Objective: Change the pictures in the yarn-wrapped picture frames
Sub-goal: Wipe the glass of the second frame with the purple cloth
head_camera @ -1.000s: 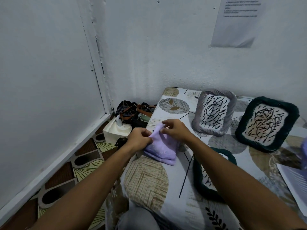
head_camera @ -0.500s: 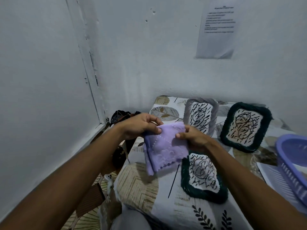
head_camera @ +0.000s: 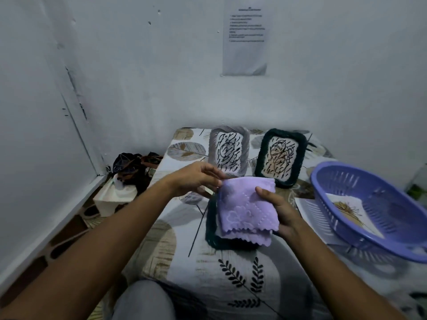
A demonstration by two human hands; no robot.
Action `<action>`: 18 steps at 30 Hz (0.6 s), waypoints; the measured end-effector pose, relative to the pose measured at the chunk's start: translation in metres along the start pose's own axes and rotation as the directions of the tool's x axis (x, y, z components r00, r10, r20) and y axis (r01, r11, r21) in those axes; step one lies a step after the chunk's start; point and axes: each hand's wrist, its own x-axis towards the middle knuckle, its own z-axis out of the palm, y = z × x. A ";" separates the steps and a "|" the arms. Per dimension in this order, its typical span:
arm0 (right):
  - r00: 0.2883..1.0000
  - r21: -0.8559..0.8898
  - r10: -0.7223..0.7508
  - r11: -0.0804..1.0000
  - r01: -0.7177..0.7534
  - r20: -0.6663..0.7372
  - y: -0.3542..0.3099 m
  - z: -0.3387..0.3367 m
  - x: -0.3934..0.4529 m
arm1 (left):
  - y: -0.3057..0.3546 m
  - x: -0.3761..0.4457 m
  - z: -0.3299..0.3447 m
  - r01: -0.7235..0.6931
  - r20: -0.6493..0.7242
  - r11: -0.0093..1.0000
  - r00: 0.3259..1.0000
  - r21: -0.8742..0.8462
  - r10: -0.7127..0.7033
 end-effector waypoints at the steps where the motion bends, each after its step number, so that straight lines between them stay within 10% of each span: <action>1: 0.997 0.009 -0.035 0.999 0.036 -0.062 -0.006 -0.007 -0.006 | -0.007 0.002 0.003 -0.001 -0.049 0.999 0.999 0.044 0.003; 5: 0.898 -0.266 -0.302 0.938 0.220 -0.319 -0.037 -0.028 -0.020 | -0.036 -0.003 0.018 -0.038 -0.132 0.959 0.988 0.282 0.078; 9: 0.753 -0.778 -0.596 0.600 0.186 -0.279 -0.053 -0.039 -0.004 | -0.075 -0.014 0.032 -0.038 -0.147 0.879 0.982 0.475 0.122; 18: 0.865 -0.850 -0.452 0.523 0.058 -0.219 0.000 -0.049 0.062 | -0.119 -0.024 0.058 -0.024 -0.112 0.692 0.982 0.722 0.150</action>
